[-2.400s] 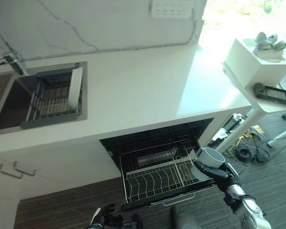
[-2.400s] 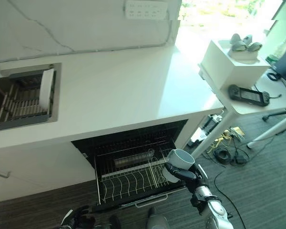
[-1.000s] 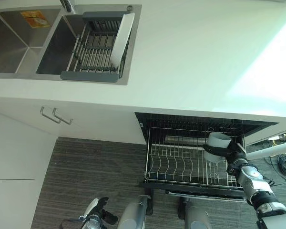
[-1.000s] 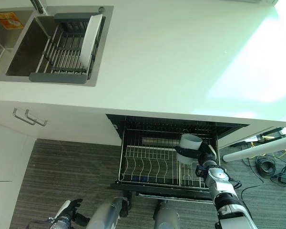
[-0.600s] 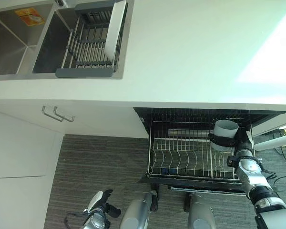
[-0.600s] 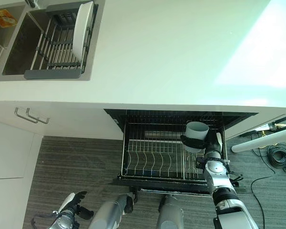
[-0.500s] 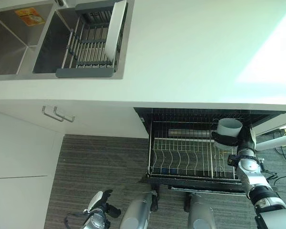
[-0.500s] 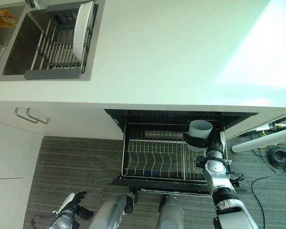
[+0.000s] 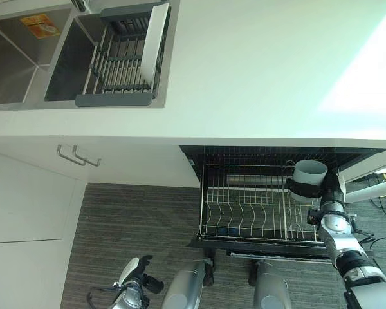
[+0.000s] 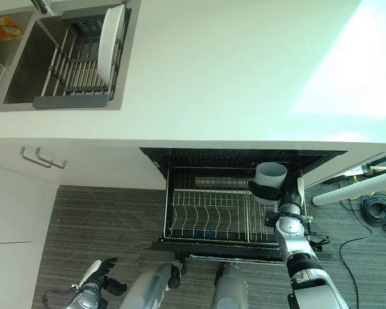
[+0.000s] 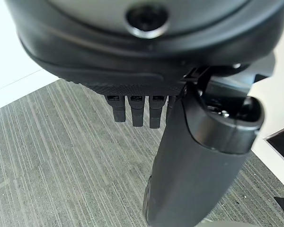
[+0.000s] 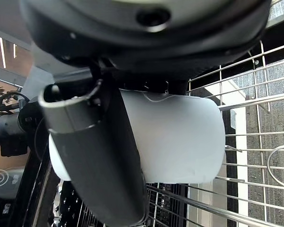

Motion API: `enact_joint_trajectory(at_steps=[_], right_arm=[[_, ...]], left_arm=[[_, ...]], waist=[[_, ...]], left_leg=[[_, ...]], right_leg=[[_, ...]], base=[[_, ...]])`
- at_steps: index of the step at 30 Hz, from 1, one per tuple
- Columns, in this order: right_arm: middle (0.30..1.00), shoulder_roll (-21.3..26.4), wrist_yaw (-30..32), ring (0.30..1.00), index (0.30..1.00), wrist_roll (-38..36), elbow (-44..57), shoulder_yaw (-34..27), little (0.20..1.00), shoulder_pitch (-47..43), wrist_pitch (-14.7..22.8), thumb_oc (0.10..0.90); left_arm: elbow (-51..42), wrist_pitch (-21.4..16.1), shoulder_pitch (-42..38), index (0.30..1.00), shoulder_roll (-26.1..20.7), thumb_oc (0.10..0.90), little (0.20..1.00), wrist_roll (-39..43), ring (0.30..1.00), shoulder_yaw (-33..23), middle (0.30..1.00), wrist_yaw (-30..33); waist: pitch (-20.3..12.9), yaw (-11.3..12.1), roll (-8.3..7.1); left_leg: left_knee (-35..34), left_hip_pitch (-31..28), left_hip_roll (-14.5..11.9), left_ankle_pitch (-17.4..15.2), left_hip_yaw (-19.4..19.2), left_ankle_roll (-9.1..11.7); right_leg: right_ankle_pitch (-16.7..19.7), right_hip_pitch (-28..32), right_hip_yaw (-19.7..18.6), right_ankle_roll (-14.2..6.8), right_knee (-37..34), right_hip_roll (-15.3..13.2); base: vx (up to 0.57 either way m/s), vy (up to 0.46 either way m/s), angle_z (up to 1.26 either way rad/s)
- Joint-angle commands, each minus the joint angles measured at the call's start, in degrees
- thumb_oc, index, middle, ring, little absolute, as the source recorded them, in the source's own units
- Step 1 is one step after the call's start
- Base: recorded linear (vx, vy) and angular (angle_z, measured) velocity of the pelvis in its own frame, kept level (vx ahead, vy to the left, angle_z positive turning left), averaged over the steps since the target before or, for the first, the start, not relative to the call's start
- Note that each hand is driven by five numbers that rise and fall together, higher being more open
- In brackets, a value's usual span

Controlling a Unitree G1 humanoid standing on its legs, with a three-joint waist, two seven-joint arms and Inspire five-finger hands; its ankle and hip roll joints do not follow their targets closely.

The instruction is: Place the dishes in the dishwasher.

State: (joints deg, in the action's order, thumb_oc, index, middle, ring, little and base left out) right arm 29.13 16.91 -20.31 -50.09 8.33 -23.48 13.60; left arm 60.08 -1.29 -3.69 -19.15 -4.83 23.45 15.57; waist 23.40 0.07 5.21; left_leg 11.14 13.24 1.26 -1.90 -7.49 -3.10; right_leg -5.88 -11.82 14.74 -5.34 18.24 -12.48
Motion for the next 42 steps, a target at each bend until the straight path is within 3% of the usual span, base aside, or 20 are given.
enact_joint_trajectory(at_steps=[1, 11, 14, 25, 42], right_arm=[[0.9, 4.66, 7.65, 0.9, 0.9, 0.71, -4.13, -2.43, 0.9, 1.5, -0.65, 0.8], [0.9, 3.14, 8.93, 0.9, 0.9, 0.06, -2.39, -2.38, 0.9, 2.66, 1.4, 0.8], [0.9, 2.21, 7.18, 0.9, 0.9, -5.41, -1.9, -2.8, 0.9, 3.32, 1.95, 0.8], [0.9, -1.65, 7.04, 0.9, 0.9, -8.31, 3.92, -4.48, 0.9, 8.23, 5.28, 0.8], [0.9, -3.96, 7.1, 0.9, 0.9, -4.77, 11.57, -4.96, 0.9, 14.13, 7.06, 0.8]], left_arm=[[-0.08, 0.34, 1.6, 0.9, -0.61, 0.8, 0.9, 0.47, 0.9, 1.49, 0.9, 1.99], [-0.27, 0.58, 1.68, 0.9, -0.19, 0.8, 0.9, 1.54, 0.9, 1.62, 0.9, 2.32], [-0.41, 0.7, 2.02, 0.9, 0.12, 0.8, 0.9, 1.68, 0.9, 1.45, 0.9, 2.5], [-0.92, 0.9, 3.13, 0.9, 0.92, 0.8, 0.9, 2.23, 0.9, 0.08, 0.9, 3.36], [-1.73, 1.54, 3.8, 0.9, 1.57, 0.8, 0.9, 2.66, 0.9, -1.17, 0.9, 4.33]], waist=[[-2.32, -0.98, 0.86], [-2.1, -1.46, 0.87], [-2.25, -1.6, 0.82], [-2.5, -3.38, 0.28], [-2.41, -5.61, -0.6]], left_leg=[[6.05, -1.0, -4.52, -9.86, -0.83, 5.19], [6.05, -0.99, -4.26, -9.97, -0.96, 4.97], [6.05, -1.22, -4.43, -10.0, -1.24, 5.0], [6.05, -1.7, -4.92, -10.23, -2.4, 4.93], [6.05, -2.08, -5.26, -10.59, -3.75, 4.69]], right_leg=[[-3.79, -2.14, -3.79, -0.88, -1.05, 1.63], [-3.68, -2.33, -4.32, -0.9, -1.05, 1.93], [-3.71, -2.13, -4.29, -0.92, -1.05, 1.84], [-3.79, -2.12, -5.07, -1.13, -1.05, 2.12], [-3.82, -2.17, -6.4, -1.39, -1.05, 2.49]], base=[[0.0, 0.0, 0.0], [0.0, 0.0, 0.0], [0.0, 0.0, 0.0], [-0.01, 0.006, -0.03], [-0.01, 0.006, -0.04]])
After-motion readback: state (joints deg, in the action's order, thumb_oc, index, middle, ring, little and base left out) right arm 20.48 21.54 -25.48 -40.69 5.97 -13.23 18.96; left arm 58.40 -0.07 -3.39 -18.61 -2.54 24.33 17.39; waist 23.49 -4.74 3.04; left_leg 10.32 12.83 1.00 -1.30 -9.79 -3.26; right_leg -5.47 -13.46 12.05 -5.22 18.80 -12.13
